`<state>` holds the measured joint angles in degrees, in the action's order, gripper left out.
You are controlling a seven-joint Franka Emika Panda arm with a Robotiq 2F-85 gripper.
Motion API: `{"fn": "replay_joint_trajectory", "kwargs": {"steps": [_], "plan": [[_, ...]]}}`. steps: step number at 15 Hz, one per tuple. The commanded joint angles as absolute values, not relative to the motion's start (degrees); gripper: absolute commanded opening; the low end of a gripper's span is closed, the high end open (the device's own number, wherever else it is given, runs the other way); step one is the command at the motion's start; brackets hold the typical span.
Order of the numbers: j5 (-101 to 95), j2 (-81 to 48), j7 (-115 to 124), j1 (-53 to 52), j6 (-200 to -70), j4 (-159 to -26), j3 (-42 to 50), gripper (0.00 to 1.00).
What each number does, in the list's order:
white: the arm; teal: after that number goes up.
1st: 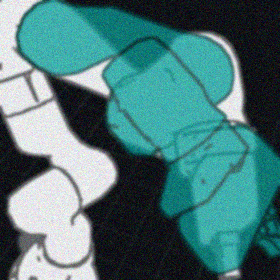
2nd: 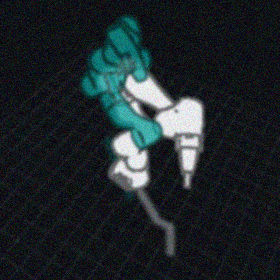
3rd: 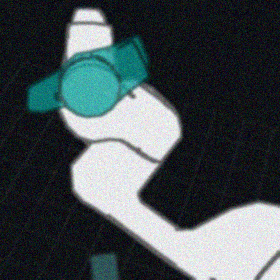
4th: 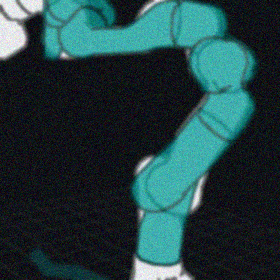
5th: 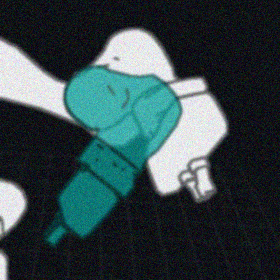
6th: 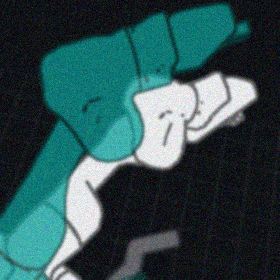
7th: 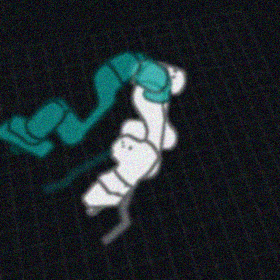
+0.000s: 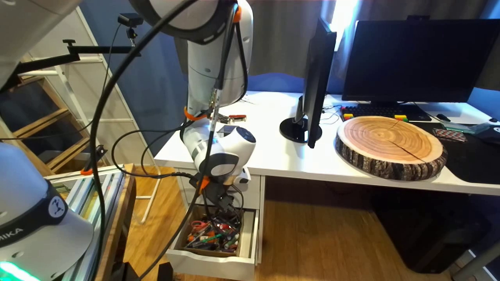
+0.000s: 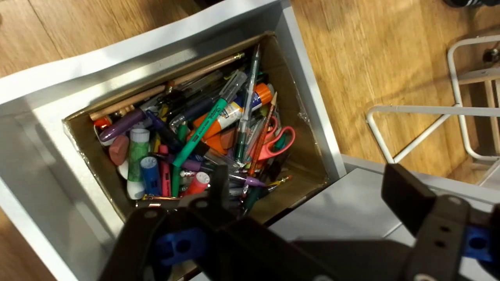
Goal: Take the pen out of the drawer and put it into the basket
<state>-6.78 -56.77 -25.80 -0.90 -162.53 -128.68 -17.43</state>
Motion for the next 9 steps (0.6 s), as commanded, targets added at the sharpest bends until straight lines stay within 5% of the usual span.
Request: {"fn": "replay_joint_trajectory", "kwargs": {"steps": [1, 9], "plan": [[-8.22, -56.97, -24.75, -0.27, -162.32, -128.51, -17.82, 1.00], [-7.51, -67.33, -26.27, 3.72, -162.91, -123.01, -20.14, 1.00]]}}
